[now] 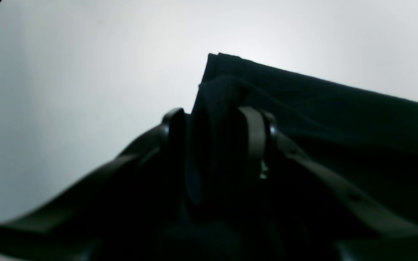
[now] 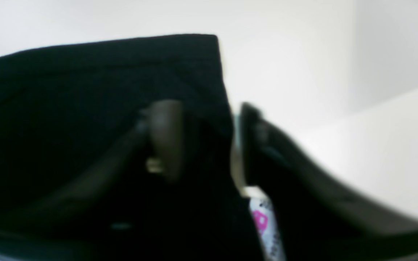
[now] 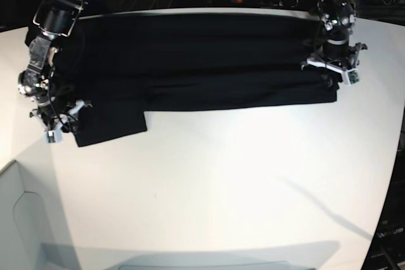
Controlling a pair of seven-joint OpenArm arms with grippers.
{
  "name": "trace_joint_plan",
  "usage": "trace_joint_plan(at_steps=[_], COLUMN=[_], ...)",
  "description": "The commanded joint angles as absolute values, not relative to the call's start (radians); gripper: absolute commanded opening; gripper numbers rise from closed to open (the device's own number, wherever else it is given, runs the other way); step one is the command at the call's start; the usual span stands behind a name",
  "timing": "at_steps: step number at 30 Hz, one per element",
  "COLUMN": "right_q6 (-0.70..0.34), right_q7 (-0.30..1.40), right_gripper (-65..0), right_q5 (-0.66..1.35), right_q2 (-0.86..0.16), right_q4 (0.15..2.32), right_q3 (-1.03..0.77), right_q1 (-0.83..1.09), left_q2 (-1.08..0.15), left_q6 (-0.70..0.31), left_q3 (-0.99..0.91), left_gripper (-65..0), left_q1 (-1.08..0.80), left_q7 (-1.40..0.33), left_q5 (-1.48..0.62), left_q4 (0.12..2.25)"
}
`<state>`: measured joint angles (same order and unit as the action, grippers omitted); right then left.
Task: Fold the T-shirt properly
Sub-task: 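Lower the folded hem and release with both grippers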
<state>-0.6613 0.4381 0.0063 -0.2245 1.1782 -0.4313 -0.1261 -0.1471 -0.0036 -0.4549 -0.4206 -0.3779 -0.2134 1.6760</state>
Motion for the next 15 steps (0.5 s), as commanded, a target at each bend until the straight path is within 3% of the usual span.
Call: trace_joint_plan(at_steps=[1,2,3,8,15], right_q6=[-0.671,-0.671,-0.668,-0.673,-0.673], right_q7=[0.463,0.463,0.463,0.463,0.47], right_gripper=[-53.4,-61.9,-65.0,-65.0,-65.0], right_q5=[-0.005,-0.005,-0.005,-0.001,-0.001], right_q2=[-0.228,-0.226,-0.226,-0.211,-0.137], right_q4=[1.185,1.185,1.187,1.31,1.696], right_q3=[-0.423,-0.421,-0.423,-0.429,-0.498], right_q1=[-0.131,-0.131,-0.133,-0.117,0.025], left_q2=[-0.157,-0.157,-0.157,-0.157,-0.159], left_q6=[-0.002,-0.002,-0.002,-0.002,-0.002], left_q3=[-0.46,-0.46,-0.46,-0.46,-0.46], left_gripper=[-42.4,-42.4,-42.4,-42.4,-42.4], left_q1=[-0.42,-0.421,-0.421,-0.421,-0.421], left_q7=[-0.355,-0.355,-0.355,-0.355,-0.355], left_q5=[-0.214,-0.214,-0.214,-0.214,-0.214], left_q4=[1.692,1.69,1.69,1.69,1.692])
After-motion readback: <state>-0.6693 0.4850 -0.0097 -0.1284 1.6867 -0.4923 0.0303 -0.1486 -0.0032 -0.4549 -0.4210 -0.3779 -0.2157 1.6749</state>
